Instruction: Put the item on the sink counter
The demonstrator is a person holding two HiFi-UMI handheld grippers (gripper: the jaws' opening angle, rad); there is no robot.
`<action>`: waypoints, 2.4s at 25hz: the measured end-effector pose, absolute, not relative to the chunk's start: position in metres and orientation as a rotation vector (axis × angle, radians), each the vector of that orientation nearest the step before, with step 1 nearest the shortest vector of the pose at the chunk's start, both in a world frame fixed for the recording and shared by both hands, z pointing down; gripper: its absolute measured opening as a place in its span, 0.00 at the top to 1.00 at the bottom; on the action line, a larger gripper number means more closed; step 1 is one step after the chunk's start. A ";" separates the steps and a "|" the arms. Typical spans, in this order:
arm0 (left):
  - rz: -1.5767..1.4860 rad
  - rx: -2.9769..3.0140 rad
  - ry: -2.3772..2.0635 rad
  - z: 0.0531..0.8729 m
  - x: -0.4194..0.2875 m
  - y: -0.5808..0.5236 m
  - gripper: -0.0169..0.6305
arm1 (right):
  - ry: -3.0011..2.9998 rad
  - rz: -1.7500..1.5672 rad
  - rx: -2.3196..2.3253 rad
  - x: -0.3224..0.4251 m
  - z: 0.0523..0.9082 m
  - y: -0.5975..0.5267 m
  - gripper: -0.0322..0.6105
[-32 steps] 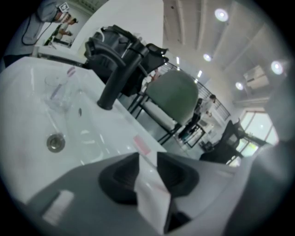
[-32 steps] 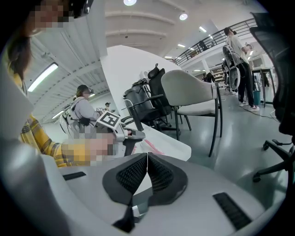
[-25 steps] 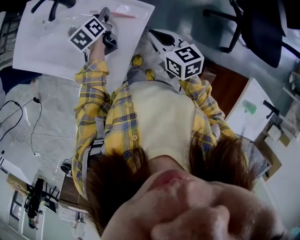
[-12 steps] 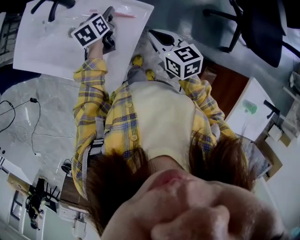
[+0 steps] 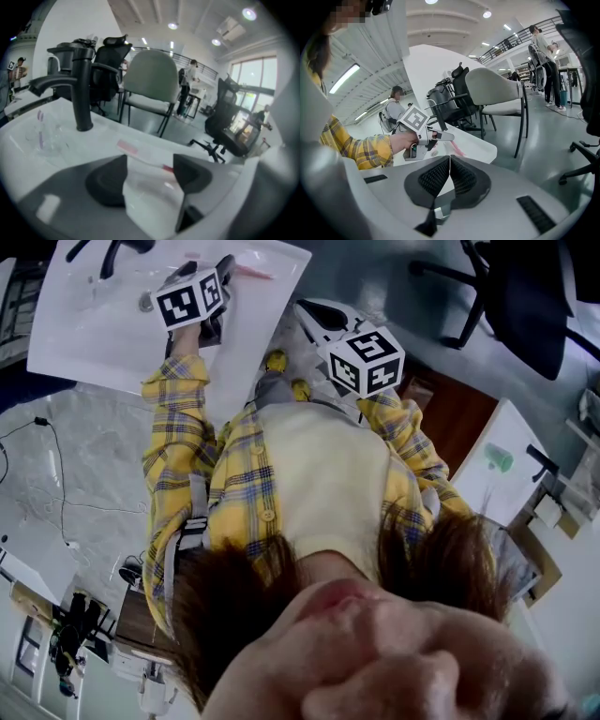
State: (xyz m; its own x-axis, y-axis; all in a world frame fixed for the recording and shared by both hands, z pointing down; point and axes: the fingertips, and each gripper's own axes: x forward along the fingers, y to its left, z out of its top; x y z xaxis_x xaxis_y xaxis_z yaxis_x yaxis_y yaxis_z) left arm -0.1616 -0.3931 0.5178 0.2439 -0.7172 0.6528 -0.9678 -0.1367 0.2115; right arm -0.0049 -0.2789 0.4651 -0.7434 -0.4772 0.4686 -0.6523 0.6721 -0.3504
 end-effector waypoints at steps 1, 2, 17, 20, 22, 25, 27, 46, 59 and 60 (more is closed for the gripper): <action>0.546 1.918 -1.537 0.517 -0.163 -0.393 0.51 | -2.550 0.724 0.889 -0.005 0.465 -0.279 0.93; 0.560 1.912 -1.551 0.517 -0.166 -0.394 0.50 | -2.551 0.724 0.887 -0.006 0.465 -0.278 0.93; 0.465 1.898 -1.635 0.498 -0.167 -0.383 0.50 | -2.565 0.719 0.864 -0.007 0.465 -0.276 0.93; 0.387 1.916 -1.617 0.491 -0.162 -0.372 0.57 | -2.573 0.713 0.854 -0.007 0.464 -0.274 0.93; 0.339 1.931 -1.616 0.485 -0.161 -0.365 0.65 | -2.580 0.707 0.844 -0.009 0.463 -0.272 0.93; 0.281 1.944 -1.628 0.472 -0.164 -0.353 0.77 | -2.591 0.697 0.830 -0.012 0.461 -0.268 0.93; 0.244 1.956 -1.625 0.465 -0.164 -0.346 0.79 | -2.598 0.691 0.821 -0.014 0.459 -0.266 0.93; 0.157 2.032 -1.716 0.414 -0.162 -0.278 0.96 | -2.658 0.622 0.803 -0.020 0.440 -0.257 0.93; 0.163 2.053 -1.823 0.391 -0.159 -0.241 0.96 | -2.700 0.554 0.848 -0.017 0.424 -0.252 0.93; 0.162 2.049 -1.830 0.391 -0.160 -0.239 0.96 | -2.701 0.547 0.849 -0.017 0.423 -0.252 0.93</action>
State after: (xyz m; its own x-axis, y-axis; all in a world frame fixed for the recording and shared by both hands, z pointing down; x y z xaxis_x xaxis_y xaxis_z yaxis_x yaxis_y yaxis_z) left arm -0.1600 -0.2386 0.3906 0.1422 -0.9309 0.3366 -0.9755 -0.0740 0.2073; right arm -0.0171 -0.2521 0.4230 -0.7966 -0.4939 0.3486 -0.5906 0.7588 -0.2746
